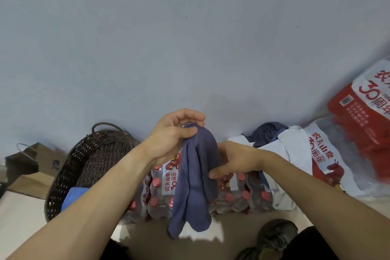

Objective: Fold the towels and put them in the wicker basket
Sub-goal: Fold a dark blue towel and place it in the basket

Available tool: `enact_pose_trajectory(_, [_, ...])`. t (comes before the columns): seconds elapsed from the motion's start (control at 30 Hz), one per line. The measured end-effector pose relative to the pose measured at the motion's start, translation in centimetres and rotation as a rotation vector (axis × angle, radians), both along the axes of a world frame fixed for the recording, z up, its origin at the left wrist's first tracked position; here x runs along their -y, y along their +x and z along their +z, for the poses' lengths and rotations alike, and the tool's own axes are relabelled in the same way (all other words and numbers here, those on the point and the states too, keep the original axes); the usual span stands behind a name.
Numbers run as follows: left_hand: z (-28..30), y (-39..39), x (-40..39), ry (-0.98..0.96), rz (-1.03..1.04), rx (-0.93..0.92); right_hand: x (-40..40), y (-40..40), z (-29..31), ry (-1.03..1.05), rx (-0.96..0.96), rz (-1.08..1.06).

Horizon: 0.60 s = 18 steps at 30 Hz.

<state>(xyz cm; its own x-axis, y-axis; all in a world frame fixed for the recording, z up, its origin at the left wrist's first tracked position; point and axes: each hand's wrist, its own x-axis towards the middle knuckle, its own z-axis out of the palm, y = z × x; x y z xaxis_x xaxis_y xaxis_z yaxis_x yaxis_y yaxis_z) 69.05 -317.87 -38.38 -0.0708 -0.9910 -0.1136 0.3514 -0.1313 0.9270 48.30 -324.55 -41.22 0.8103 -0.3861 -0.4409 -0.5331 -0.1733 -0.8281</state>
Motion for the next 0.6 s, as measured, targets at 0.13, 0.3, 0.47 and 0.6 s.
enact_pose_trajectory(0.13, [0.0, 0.8, 0.7, -0.004, 0.256, -0.035, 0.1, -0.4, 0.2, 0.091, -0.141, 0.085])
enact_pose_trajectory(0.3, [0.1, 3.2, 1.4, -0.007, 0.465, -0.023, 0.5, -0.9, 0.9, 0.185, -0.172, 0.133])
enact_pose_trajectory(0.47, [-0.9, 5.1, 1.3, 0.048, 0.378, 0.449, 2.1, -2.1, 1.9, 0.479, -0.056, 0.060])
enact_pose_trajectory(0.6, [-2.3, 6.8, 1.1, 0.086, 0.295, 1.020, 3.9, -4.0, 2.1, 0.574, 0.027, -0.056])
